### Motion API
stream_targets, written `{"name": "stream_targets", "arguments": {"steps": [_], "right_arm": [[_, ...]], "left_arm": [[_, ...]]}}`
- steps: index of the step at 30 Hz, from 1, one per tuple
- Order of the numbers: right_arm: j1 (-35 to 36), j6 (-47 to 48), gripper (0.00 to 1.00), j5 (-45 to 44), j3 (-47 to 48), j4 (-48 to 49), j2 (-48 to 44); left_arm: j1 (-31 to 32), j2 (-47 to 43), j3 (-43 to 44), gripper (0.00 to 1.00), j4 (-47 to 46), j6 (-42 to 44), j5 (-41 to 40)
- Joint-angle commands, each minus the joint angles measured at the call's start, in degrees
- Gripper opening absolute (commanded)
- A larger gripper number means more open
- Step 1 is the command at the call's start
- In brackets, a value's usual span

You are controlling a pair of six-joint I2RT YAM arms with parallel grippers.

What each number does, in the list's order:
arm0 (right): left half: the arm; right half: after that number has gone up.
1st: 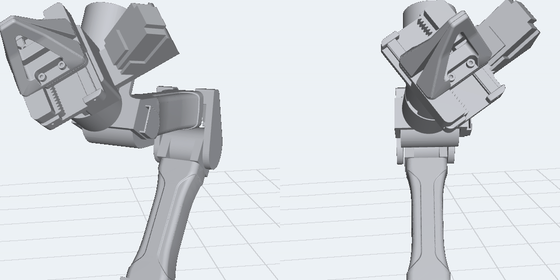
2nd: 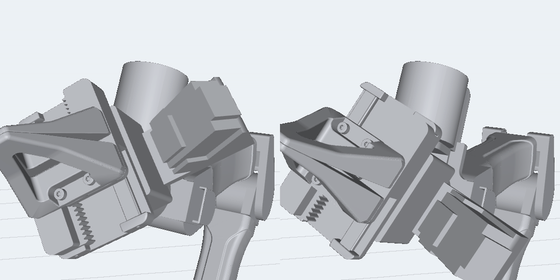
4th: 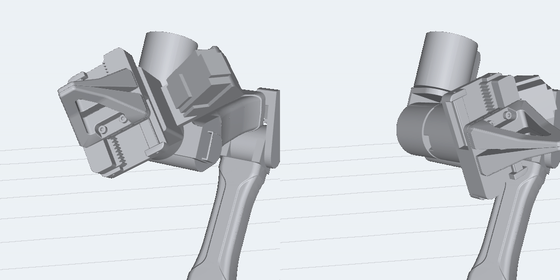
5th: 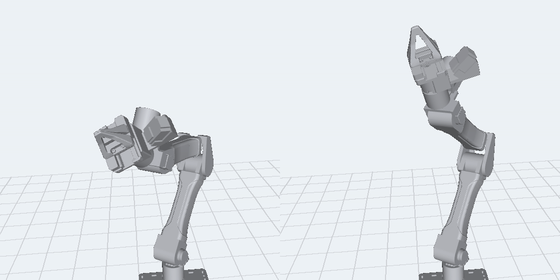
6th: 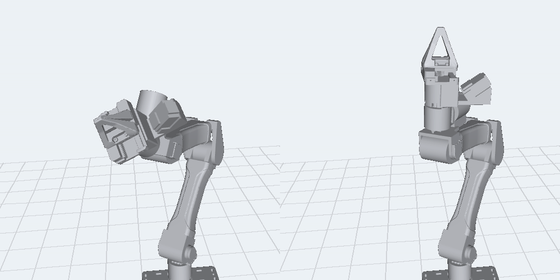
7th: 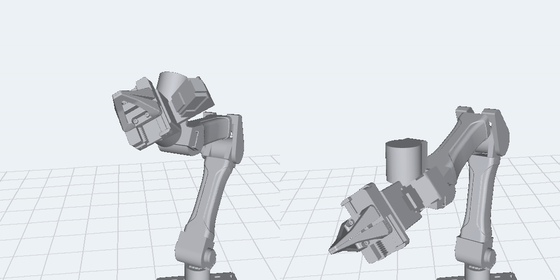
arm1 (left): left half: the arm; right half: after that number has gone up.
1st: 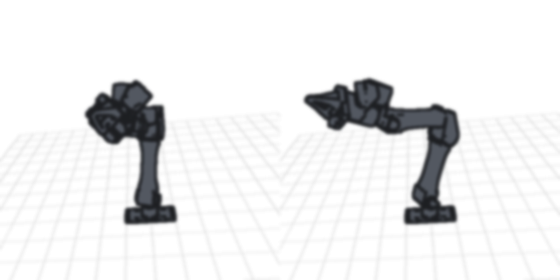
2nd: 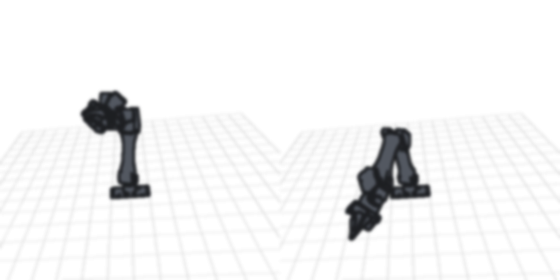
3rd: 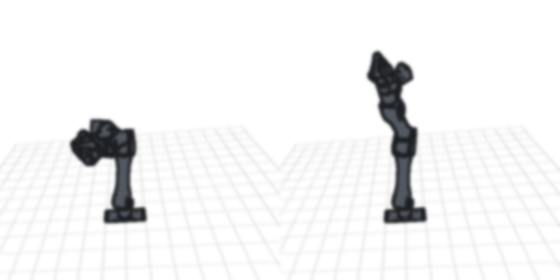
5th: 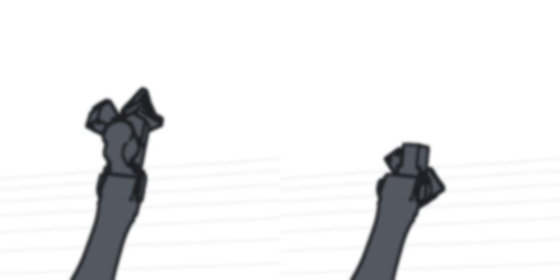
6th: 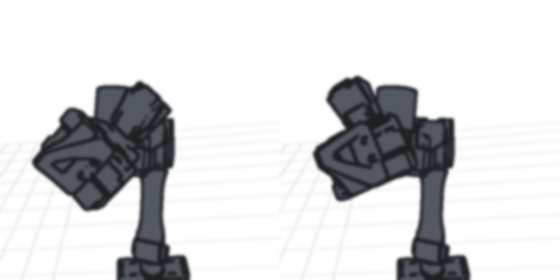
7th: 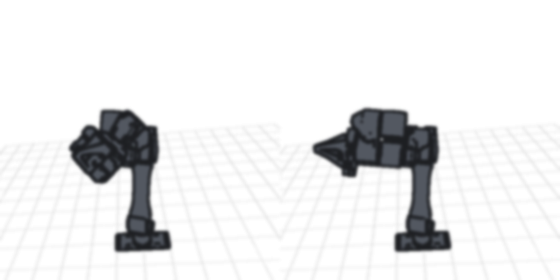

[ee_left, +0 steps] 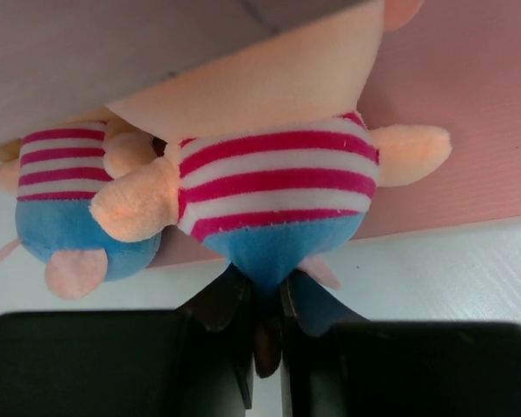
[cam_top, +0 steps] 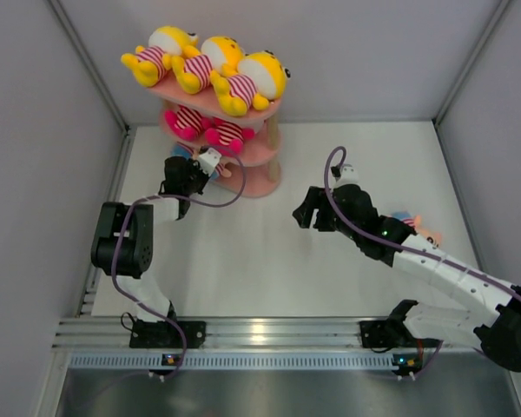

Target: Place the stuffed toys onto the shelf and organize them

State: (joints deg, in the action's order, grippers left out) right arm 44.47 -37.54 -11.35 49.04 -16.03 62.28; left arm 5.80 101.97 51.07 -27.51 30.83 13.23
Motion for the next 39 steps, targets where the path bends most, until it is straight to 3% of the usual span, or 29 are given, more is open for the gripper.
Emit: {"name": "stream_targets", "arguments": {"steps": [1,3,4,7,10,20,26,31,39], "right_arm": [[0.88,0.63,0.73,-0.95,0.27,0.39,-0.14],[0.88,0.63,0.73,-0.95,0.36,0.13,-0.49],[0.88,0.63,0.73,-1.04,0.36,0.12,-0.49],[0.88,0.89,0.73,-1.21,0.45,0.12,-0.58],[0.88,0.80,0.74,-1.30,0.45,0.04,-0.50],[0.88,0.63,0.76,-5.43,-0.17,-1.81,-1.20],[0.71,0.63,0.76,-6.04,-0.61,-2.16,-2.51],[0.45,0.27,0.77,-6.31,-1.05,-2.78,-3.13],[0.27,-0.25,0.77,-8.24,-0.26,-5.49,-4.10]], "left_arm": [[-0.18,1.21,2.98,0.16,-5.36,-0.68,1.01],[-0.18,1.21,2.46,0.24,-5.28,-0.86,0.48],[-0.18,0.95,2.28,0.35,-5.36,-0.77,0.13],[-0.35,0.25,1.93,0.47,-5.28,-1.30,-1.37],[-0.79,-0.72,1.84,0.48,-5.28,-2.26,-2.85],[-0.88,-5.12,-1.50,0.66,-5.28,-2.53,-2.51],[-0.88,-7.05,-2.55,0.68,-5.01,-2.97,-3.04],[-0.88,-6.79,-4.05,0.79,-5.01,-1.56,-2.33],[-0.97,-8.63,-5.01,0.80,-2.83,-1.39,-1.37]]}}
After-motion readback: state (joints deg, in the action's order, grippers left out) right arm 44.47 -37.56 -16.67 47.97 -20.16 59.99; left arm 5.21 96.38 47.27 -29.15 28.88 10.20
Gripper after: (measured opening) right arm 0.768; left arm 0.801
